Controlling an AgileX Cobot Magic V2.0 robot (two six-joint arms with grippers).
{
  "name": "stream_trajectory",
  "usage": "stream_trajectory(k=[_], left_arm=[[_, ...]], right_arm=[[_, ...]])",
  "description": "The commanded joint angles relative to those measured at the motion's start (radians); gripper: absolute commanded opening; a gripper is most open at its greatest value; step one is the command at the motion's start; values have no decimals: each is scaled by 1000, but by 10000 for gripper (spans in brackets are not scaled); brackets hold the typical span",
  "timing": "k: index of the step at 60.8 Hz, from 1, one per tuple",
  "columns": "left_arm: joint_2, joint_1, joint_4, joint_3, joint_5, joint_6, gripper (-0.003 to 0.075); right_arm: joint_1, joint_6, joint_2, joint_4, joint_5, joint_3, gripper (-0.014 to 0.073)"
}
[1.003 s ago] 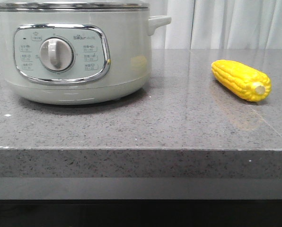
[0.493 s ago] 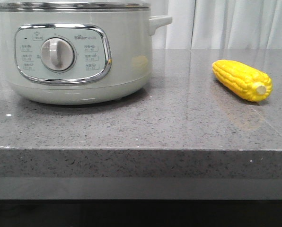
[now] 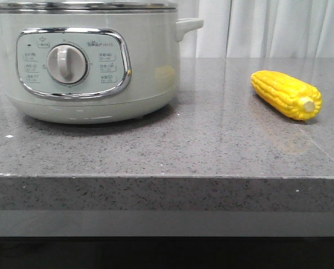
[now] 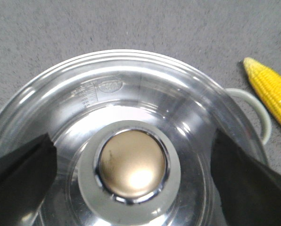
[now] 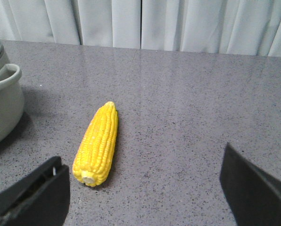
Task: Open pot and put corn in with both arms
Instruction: 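Grasp the silver lid knob with the left gripper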
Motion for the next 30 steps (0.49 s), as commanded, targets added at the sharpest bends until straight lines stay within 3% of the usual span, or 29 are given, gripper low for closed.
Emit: stream_trajectory(k=[1, 10, 23, 30], left_arm=[[-12, -5, -14, -54, -22, -9, 629], [0, -5, -14, -54, -1, -9, 599], [0, -5, -14, -54, 12, -9, 400], [0, -5, -14, -54, 12, -9, 337]], right_arm=[[-7, -4, 12, -7, -81, -38, 654], [-7, -4, 12, -7, -81, -38, 654], [-7, -4, 12, -7, -81, -38, 654], [-7, -4, 12, -7, -81, -38, 654]])
